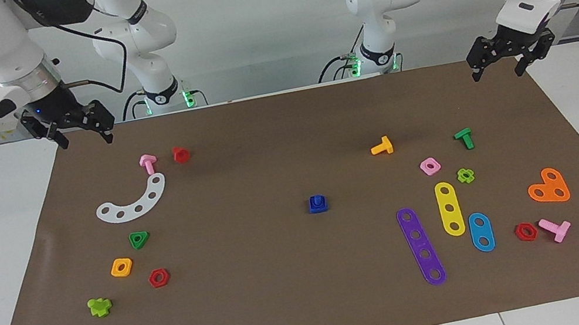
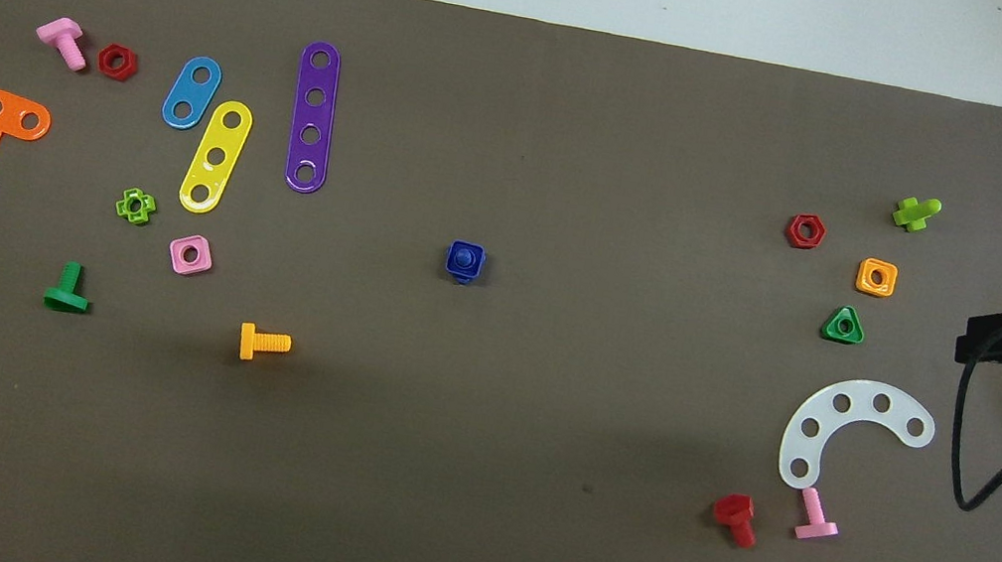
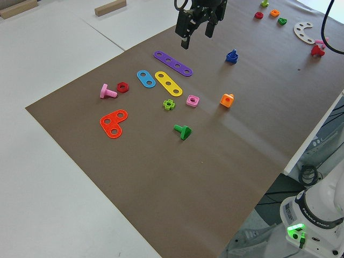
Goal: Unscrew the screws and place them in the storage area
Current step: 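Reach the left gripper toward the blue nut near the mat's middle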
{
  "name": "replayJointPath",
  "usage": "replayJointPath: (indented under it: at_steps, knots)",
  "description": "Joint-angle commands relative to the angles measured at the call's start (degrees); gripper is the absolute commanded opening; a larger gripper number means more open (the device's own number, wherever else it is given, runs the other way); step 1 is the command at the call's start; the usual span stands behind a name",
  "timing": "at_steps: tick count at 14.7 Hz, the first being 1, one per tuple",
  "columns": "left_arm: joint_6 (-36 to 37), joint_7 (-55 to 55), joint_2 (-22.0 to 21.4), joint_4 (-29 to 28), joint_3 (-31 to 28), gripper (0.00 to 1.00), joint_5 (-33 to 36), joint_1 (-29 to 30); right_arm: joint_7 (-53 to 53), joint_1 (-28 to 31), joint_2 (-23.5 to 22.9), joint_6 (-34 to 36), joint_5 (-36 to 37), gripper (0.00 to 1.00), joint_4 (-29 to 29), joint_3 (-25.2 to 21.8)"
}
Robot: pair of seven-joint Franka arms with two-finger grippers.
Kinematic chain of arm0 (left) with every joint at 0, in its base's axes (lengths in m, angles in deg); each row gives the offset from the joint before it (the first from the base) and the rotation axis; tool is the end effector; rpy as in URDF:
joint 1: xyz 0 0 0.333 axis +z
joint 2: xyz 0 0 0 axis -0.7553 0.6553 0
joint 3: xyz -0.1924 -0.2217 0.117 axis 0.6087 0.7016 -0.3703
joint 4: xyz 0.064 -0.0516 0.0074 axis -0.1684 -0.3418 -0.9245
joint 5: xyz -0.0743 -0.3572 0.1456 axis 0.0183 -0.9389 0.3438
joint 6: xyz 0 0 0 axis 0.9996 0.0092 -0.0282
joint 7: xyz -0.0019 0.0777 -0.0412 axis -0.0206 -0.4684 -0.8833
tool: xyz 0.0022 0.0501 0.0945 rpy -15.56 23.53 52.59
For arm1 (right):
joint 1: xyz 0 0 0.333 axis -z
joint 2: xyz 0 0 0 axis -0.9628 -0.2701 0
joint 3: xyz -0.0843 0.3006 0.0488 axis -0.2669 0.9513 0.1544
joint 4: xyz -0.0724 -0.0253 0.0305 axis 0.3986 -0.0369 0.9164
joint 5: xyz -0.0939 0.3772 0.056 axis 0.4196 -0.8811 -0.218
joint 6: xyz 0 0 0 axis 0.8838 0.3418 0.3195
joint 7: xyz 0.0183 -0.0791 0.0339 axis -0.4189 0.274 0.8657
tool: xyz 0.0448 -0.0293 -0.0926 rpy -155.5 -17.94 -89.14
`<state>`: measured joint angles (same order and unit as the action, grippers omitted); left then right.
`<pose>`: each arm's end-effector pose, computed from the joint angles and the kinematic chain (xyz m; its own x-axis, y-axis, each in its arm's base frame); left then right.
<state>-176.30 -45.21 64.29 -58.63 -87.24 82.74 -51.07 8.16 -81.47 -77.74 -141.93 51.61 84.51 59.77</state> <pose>0.5375 0.0101 0.6038 0.9865 -0.1639 0.0013 -0.1638 -0.9864 -0.0162 0.5335 -0.0145 0.6154 0.9949 -0.0927 -0.0387 -0.0924 -0.9957 0.0091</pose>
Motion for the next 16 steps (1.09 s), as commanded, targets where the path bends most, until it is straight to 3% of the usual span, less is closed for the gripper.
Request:
replayJointPath:
  at_steps: [1, 12, 16]
  knots:
    - [-0.47, 0.37, -0.50, -0.25, -0.11, 1.00, 1.53, -0.18, 1.31, 0.20, 1.37, -0.51, -0.05, 1.00, 1.33, 0.19]
    - [-0.38, 1.60, -0.68, -0.96, 0.24, 1.00, 0.83, -1.06, 1.22, 0.20, 1.37, -0.51, -0.05, 1.00, 1.33, 0.19]
    - [-2.22, 11.69, 0.63, -0.96, 1.21, 0.97, -2.86, -6.93, 1.22, 0.20, 1.37, -0.51, -0.05, 1.00, 1.33, 0.19]
